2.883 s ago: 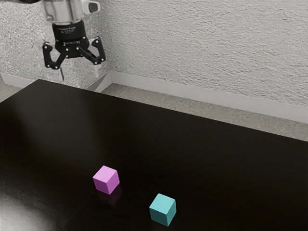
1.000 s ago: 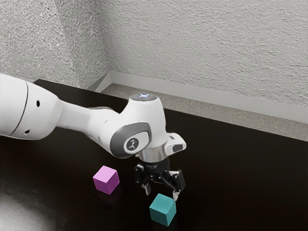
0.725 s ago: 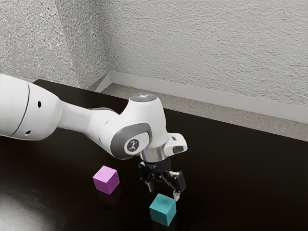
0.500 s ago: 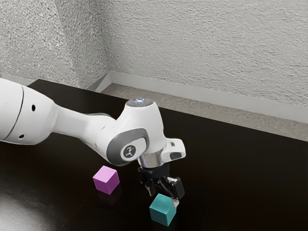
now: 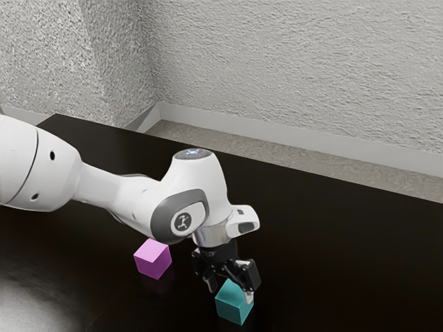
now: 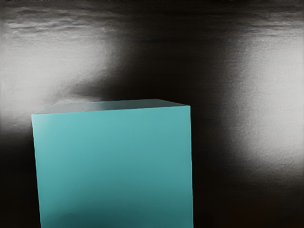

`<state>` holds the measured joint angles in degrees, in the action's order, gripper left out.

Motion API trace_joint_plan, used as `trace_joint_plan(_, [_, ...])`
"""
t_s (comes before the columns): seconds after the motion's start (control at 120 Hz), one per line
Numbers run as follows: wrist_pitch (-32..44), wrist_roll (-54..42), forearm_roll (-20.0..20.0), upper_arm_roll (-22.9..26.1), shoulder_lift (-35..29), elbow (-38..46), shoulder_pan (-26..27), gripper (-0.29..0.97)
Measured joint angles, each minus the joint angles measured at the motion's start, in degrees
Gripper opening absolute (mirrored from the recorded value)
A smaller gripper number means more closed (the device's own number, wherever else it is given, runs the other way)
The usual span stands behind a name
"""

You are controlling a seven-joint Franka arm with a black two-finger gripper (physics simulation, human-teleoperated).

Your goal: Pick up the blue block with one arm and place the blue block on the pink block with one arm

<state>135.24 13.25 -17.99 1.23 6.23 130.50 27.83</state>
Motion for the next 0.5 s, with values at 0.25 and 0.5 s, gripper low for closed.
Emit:
trace_joint_plan(0.25, [0.1, 0.5, 0.9, -0.1, 2.4, -2.8, -0.4, 0.68])
trace_joint_plan(0.5, [0.1, 0.7, 1.0, -0.3, 3.1, -2.4, -0.7, 0.68])
